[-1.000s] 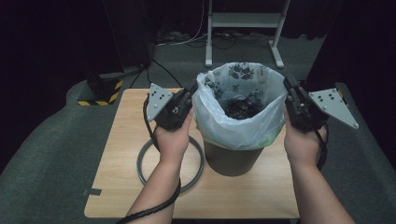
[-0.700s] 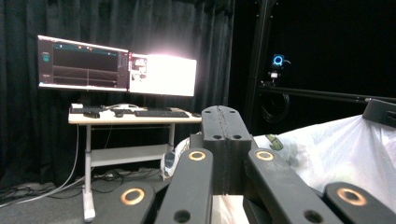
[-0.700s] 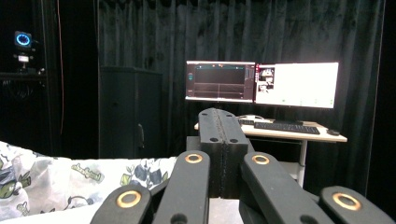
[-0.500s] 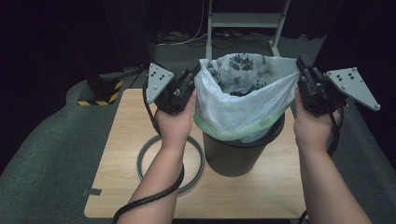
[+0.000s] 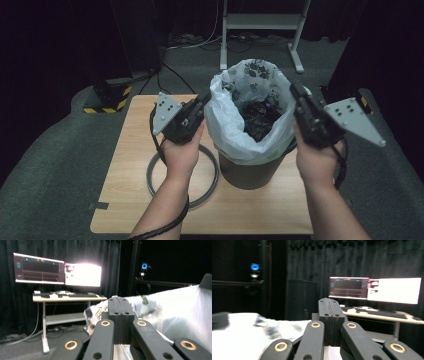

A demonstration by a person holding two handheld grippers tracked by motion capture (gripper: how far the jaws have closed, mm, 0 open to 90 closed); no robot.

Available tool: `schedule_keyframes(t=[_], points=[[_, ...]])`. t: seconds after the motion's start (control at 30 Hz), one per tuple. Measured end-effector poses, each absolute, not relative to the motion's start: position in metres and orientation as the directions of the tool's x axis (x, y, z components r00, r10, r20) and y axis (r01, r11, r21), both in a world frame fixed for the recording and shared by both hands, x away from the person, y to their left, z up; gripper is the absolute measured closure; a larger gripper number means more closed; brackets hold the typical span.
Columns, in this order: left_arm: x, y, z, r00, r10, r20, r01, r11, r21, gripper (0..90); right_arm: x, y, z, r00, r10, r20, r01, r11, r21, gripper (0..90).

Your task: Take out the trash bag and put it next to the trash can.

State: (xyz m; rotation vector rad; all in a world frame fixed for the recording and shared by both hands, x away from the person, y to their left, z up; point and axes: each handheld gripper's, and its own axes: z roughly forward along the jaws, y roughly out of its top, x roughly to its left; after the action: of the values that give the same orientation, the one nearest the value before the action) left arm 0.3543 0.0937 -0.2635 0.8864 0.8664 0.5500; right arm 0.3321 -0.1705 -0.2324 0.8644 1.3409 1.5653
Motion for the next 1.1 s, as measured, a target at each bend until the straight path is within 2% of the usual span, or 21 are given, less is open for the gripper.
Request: schedule_keyframes(t=[0.23, 0.27, 0.47, 0.83, 0.97, 1.1], points=[[0.346, 0.098, -0.284, 0.544, 0.724, -0.424, -0.017, 0.515, 0.857, 90.0, 0.309, -0.120, -0.249, -0.430, 0.898, -0.091, -0.187, 0.010, 0.982, 90.0], [0.346, 0.099, -0.286, 0.546, 0.724, -0.421, -0.010, 0.508, 0.861, 90.0, 0.305, -0.103, -0.255, -0.457, 0.883, -0.105, -0.181, 0.023, 0.983, 90.0], [0.344, 0.105, -0.297, 0.554, 0.711, -0.433, 0.049, 0.492, 0.869, 89.9, 0.298, -0.062, -0.280, -0.529, 0.834, -0.154, -0.144, 0.090, 0.985, 90.0], [0.345, 0.111, -0.296, 0.587, 0.665, -0.461, 0.105, 0.502, 0.859, 87.1, 0.297, -0.037, -0.319, -0.573, 0.796, -0.194, -0.109, 0.161, 0.981, 90.0], [0.345, 0.113, -0.290, 0.590, 0.663, -0.461, 0.098, 0.508, 0.856, 78.3, 0.300, -0.037, -0.326, -0.573, 0.795, -0.199, -0.108, 0.167, 0.980, 90.0], [0.348, 0.121, -0.281, 0.572, 0.646, -0.504, 0.095, 0.559, 0.824, 52.9, 0.299, -0.038, -0.325, -0.574, 0.793, -0.202, -0.118, 0.164, 0.979, 90.0]])
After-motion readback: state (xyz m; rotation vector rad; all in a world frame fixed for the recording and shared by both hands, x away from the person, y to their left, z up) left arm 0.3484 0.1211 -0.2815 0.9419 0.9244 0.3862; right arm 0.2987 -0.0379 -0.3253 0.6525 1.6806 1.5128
